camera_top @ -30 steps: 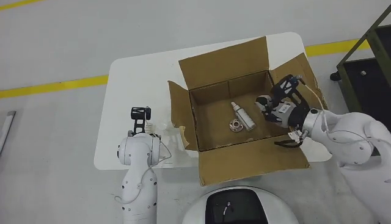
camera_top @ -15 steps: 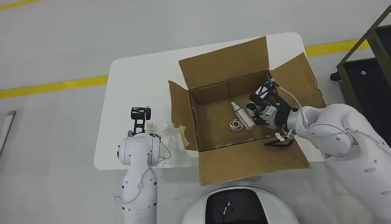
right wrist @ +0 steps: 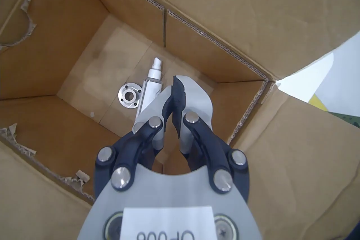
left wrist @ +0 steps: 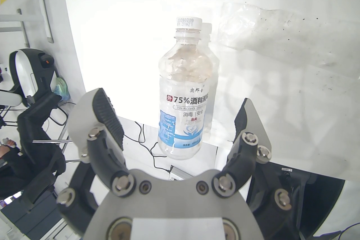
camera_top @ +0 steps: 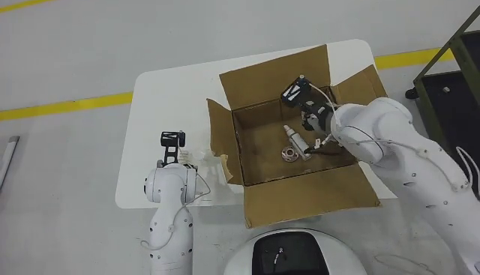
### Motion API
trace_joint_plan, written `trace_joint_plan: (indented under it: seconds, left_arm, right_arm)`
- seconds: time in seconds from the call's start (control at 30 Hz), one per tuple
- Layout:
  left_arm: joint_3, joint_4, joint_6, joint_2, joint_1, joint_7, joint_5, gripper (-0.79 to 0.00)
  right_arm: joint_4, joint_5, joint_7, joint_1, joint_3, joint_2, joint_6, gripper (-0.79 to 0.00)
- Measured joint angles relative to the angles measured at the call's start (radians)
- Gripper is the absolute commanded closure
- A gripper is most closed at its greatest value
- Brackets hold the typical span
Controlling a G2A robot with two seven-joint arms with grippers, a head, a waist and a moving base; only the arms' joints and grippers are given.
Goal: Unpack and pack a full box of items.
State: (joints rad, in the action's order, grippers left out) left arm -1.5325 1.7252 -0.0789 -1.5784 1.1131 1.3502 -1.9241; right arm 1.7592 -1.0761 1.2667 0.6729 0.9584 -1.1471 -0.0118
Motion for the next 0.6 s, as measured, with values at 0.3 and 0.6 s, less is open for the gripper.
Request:
trace_joint_plan:
  seconds: [0.3, 0.6]
  left_arm:
    - [0.000, 0.000, 0.000, 0.000, 0.000, 0.000, 0.000, -0.785]
    - [0.000, 0.000, 0.000, 0.000, 0.000, 0.000, 0.000, -0.785]
  right_arm:
    - [-0.073, -0.024, 0.035, -0.062, -0.090, -0.031, -0.081, 0.000]
    - [-0.073, -0.025, 0.036, -0.062, -0.090, -0.031, -0.080, 0.000]
